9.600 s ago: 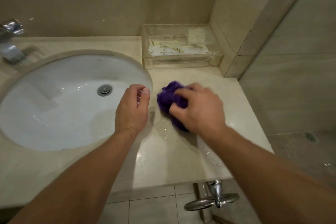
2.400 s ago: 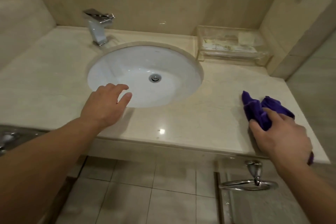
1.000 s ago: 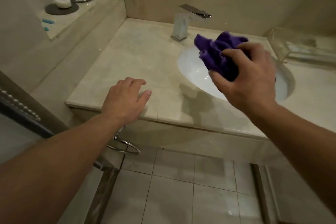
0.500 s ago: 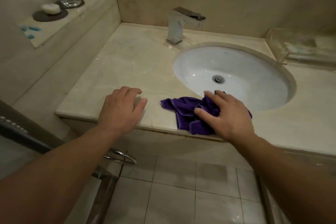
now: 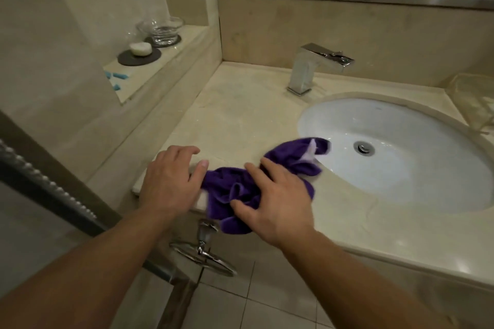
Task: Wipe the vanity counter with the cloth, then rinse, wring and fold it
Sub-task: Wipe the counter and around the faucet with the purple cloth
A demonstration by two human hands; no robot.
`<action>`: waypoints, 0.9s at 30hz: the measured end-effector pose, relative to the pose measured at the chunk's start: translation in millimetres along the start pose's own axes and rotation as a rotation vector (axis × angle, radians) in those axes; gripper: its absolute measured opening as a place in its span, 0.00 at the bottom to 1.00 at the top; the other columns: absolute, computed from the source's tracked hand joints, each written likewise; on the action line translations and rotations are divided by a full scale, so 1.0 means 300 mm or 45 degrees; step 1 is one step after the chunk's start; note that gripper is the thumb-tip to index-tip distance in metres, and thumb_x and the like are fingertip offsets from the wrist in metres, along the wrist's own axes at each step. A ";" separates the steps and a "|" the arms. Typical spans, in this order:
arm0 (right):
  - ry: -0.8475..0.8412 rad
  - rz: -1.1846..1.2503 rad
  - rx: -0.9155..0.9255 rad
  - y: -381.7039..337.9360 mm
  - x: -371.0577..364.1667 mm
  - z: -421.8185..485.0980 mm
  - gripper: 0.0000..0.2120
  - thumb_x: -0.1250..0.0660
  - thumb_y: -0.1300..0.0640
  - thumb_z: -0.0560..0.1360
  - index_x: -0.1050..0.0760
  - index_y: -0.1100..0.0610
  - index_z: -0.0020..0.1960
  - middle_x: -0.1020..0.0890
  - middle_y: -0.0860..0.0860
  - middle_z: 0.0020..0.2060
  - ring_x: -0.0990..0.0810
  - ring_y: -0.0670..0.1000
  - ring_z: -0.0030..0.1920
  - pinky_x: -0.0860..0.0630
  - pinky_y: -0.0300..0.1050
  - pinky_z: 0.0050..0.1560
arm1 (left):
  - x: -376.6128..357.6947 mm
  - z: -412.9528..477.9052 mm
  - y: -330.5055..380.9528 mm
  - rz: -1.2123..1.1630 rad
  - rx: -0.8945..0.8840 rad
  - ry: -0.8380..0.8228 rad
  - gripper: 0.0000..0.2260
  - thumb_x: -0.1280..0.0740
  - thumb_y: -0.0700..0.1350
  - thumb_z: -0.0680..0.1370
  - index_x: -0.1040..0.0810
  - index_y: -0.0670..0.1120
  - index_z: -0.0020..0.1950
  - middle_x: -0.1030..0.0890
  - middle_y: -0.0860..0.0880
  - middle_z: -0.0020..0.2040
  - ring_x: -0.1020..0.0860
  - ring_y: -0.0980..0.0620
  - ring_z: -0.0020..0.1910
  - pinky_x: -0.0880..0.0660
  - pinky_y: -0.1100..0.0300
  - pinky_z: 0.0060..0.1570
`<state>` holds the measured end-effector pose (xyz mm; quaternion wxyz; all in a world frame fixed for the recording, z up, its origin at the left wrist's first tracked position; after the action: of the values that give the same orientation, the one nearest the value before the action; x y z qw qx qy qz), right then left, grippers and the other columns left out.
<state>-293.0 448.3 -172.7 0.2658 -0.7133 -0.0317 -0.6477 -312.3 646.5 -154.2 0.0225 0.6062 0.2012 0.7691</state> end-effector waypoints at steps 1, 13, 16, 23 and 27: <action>-0.031 0.021 0.053 -0.032 -0.009 0.017 0.40 0.42 0.28 0.74 0.49 0.41 0.80 0.49 0.48 0.82 0.47 0.53 0.80 0.49 0.52 0.78 | 0.005 -0.005 -0.009 0.011 -0.002 -0.004 0.26 0.47 0.59 0.78 0.25 0.46 0.67 0.23 0.45 0.63 0.27 0.44 0.62 0.30 0.46 0.61; -0.069 -0.042 -0.170 0.155 0.058 0.055 0.44 0.43 0.30 0.72 0.56 0.43 0.81 0.42 0.45 0.79 0.41 0.52 0.77 0.41 0.50 0.76 | 0.229 0.273 0.057 0.614 -0.251 0.122 0.25 0.41 0.59 0.80 0.31 0.48 0.74 0.35 0.42 0.76 0.42 0.41 0.76 0.49 0.44 0.75; -0.041 -0.137 -0.238 0.150 0.063 0.074 0.41 0.44 0.30 0.71 0.48 0.45 0.79 0.35 0.50 0.72 0.36 0.55 0.71 0.39 0.52 0.72 | 0.275 0.377 0.042 0.704 -0.144 0.167 0.28 0.41 0.60 0.79 0.35 0.48 0.76 0.40 0.40 0.78 0.47 0.40 0.78 0.53 0.43 0.77; -0.003 -0.076 -0.195 0.155 0.064 0.204 0.35 0.44 0.30 0.70 0.37 0.47 0.71 0.44 0.51 0.80 0.46 0.55 0.79 0.46 0.56 0.78 | 0.248 0.505 -0.011 0.590 0.030 0.102 0.32 0.45 0.63 0.79 0.37 0.45 0.76 0.34 0.37 0.74 0.38 0.38 0.73 0.42 0.43 0.74; -0.098 -0.092 -0.205 0.164 0.047 0.262 0.42 0.45 0.30 0.73 0.56 0.42 0.81 0.47 0.54 0.81 0.49 0.55 0.80 0.52 0.54 0.80 | 0.232 0.569 0.032 0.538 -0.110 0.085 0.32 0.44 0.63 0.79 0.40 0.47 0.78 0.39 0.40 0.78 0.45 0.40 0.79 0.50 0.45 0.78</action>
<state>-200.1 434.9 -177.6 0.1825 -0.7551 -0.0154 -0.6296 -168.0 705.3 -55.5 -0.1199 0.6077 0.0370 0.7842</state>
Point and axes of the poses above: each hand's wrist, its own z-axis towards the middle knuckle, its own x-axis out of the back of the hand, y = z × x, the point moved 9 cm from there along z, towards the middle knuckle
